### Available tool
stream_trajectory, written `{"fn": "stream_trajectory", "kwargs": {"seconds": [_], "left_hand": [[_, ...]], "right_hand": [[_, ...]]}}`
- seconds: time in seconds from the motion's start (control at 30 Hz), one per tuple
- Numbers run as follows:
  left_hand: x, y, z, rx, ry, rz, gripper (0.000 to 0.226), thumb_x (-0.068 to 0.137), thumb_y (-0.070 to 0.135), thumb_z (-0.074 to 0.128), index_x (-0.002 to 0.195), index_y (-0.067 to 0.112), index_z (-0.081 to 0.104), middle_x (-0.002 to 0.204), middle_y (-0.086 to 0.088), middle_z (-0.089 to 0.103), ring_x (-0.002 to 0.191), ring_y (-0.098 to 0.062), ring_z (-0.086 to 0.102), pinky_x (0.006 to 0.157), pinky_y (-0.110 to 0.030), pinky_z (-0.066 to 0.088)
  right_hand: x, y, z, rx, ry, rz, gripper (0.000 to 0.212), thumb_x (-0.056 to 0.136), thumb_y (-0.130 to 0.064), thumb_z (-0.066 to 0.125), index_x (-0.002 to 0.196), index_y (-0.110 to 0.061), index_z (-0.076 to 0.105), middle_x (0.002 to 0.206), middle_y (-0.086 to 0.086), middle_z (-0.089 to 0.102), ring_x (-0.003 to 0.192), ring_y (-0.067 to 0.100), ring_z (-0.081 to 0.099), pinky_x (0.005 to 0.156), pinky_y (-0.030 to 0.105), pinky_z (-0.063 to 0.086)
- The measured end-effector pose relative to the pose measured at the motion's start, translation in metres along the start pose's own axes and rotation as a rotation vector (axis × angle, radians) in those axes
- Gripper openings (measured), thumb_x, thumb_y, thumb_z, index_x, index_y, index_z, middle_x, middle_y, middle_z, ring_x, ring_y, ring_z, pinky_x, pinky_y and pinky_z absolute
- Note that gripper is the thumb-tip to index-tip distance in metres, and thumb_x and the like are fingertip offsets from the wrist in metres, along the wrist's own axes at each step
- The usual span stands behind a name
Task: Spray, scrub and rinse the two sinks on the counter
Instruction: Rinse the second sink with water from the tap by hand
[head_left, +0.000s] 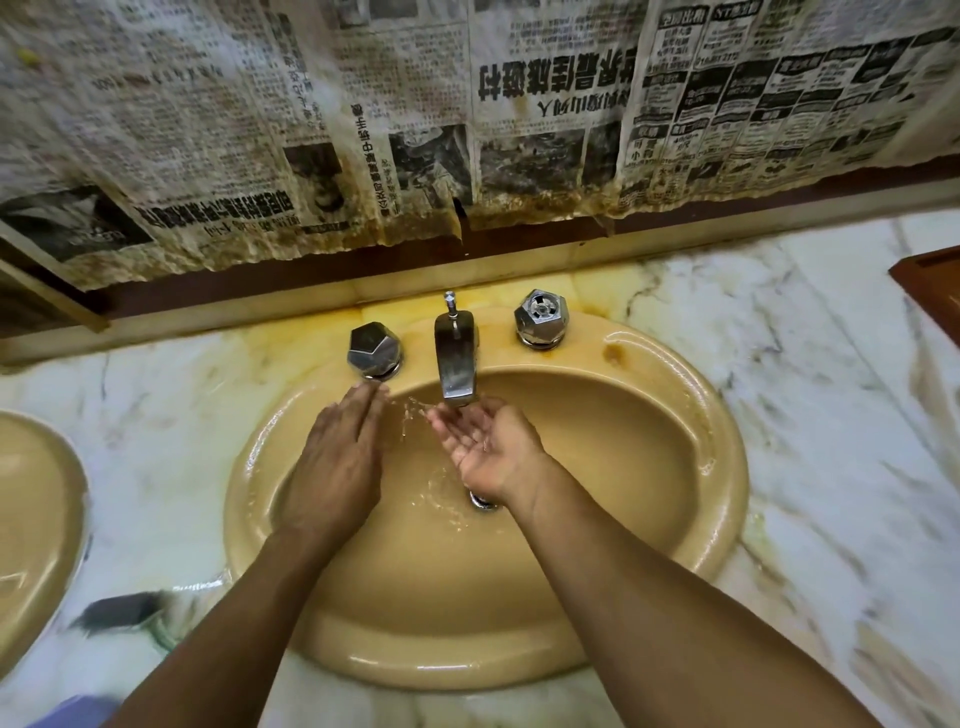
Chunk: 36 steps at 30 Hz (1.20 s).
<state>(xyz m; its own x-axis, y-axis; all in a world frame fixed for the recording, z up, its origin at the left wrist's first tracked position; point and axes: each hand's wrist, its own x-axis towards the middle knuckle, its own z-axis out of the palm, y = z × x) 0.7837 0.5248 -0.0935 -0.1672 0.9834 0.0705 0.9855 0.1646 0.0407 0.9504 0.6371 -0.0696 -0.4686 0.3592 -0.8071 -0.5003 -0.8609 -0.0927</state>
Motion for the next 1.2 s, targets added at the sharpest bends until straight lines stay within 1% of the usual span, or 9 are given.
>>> {"fn": "stream_trajectory", "kwargs": {"seconds": [0.1,0.2,0.27,0.37,0.53,0.77,1.0,1.1,1.2], "left_hand": [[-0.002,-0.011,-0.001,0.021,-0.053,0.041,0.098,0.079,-0.01,0.066,0.164,0.006,0.019,0.169,-0.014,0.019,0.155,-0.028,0.018,0.128,-0.044,0.017],[0.002,-0.009,-0.003,0.008,-0.06,0.105,0.093,0.079,-0.012,0.066,0.162,0.004,0.026,0.167,-0.015,0.026,0.154,-0.029,0.025,0.127,-0.044,0.022],[0.009,-0.007,-0.004,-0.023,-0.09,0.158,0.092,0.083,-0.008,0.063,0.164,0.007,0.022,0.17,-0.012,0.022,0.155,-0.027,0.025,0.128,-0.042,0.021],[0.023,0.004,-0.005,-0.048,-0.137,0.181,0.098,0.084,-0.002,0.058,0.166,0.011,0.006,0.174,-0.007,0.006,0.16,-0.022,0.01,0.13,-0.041,0.013],[0.039,0.021,-0.015,-0.058,-0.209,0.163,0.099,0.089,0.002,0.05,0.164,0.015,-0.014,0.17,-0.002,-0.022,0.158,-0.015,-0.015,0.129,-0.032,-0.005],[0.069,0.041,-0.023,-0.113,-0.328,0.071,0.08,0.102,0.009,0.039,0.162,0.008,-0.013,0.17,-0.009,-0.023,0.158,-0.021,-0.016,0.13,-0.039,0.002],[0.065,0.042,-0.027,-0.36,-0.303,-0.012,0.092,0.093,0.005,0.054,0.165,0.011,-0.002,0.174,-0.006,-0.008,0.16,-0.018,-0.007,0.13,-0.038,0.006],[0.062,0.041,-0.028,-0.315,-0.293,-0.017,0.089,0.092,0.004,0.051,0.166,0.012,0.002,0.174,-0.004,-0.004,0.16,-0.016,-0.003,0.13,-0.037,0.007],[0.051,0.043,-0.023,-0.229,-0.292,-0.036,0.092,0.091,0.006,0.049,0.166,0.015,-0.004,0.173,-0.003,-0.012,0.159,-0.015,-0.009,0.13,-0.039,0.004]], "right_hand": [[-0.003,0.001,-0.005,0.122,0.085,-0.044,0.041,0.108,-0.019,0.047,0.08,0.004,0.065,0.07,0.021,0.073,0.06,0.033,0.075,0.054,0.038,0.063],[-0.017,0.004,0.001,0.189,0.082,-0.036,0.043,0.11,-0.015,0.038,0.093,0.013,0.067,0.087,0.028,0.075,0.078,0.038,0.076,0.084,0.044,0.062],[-0.034,-0.001,0.016,0.252,0.024,-0.067,0.038,0.111,-0.017,0.037,0.116,0.009,0.064,0.092,0.032,0.073,0.074,0.032,0.076,0.11,0.047,0.048],[-0.049,-0.013,0.034,0.284,-0.062,-0.194,0.034,0.109,-0.014,0.034,0.098,-0.001,0.063,0.118,0.023,0.067,0.081,0.021,0.072,0.124,0.049,0.021],[-0.027,0.004,0.006,0.222,0.078,-0.118,0.042,0.11,-0.026,0.032,0.125,0.005,0.056,0.139,0.027,0.057,0.138,0.036,0.05,0.122,0.046,0.033],[-0.034,-0.004,0.022,0.257,-0.001,-0.13,0.037,0.11,-0.024,0.037,0.109,0.005,0.061,0.125,0.029,0.064,0.123,0.041,0.06,0.113,0.054,0.043],[-0.038,0.004,-0.001,0.132,0.182,-0.024,0.045,0.111,-0.021,0.028,0.125,0.012,0.057,0.128,0.03,0.061,0.129,0.04,0.056,0.116,0.048,0.041],[-0.05,-0.018,0.023,0.094,0.076,-0.156,0.043,0.111,-0.021,0.035,0.132,0.01,0.056,0.124,0.026,0.064,0.12,0.034,0.062,0.12,0.046,0.037],[-0.052,-0.042,0.036,0.032,-0.034,-0.273,0.042,0.11,-0.02,0.035,0.13,0.01,0.057,0.139,0.027,0.058,0.141,0.034,0.048,0.123,0.043,0.032]]}}
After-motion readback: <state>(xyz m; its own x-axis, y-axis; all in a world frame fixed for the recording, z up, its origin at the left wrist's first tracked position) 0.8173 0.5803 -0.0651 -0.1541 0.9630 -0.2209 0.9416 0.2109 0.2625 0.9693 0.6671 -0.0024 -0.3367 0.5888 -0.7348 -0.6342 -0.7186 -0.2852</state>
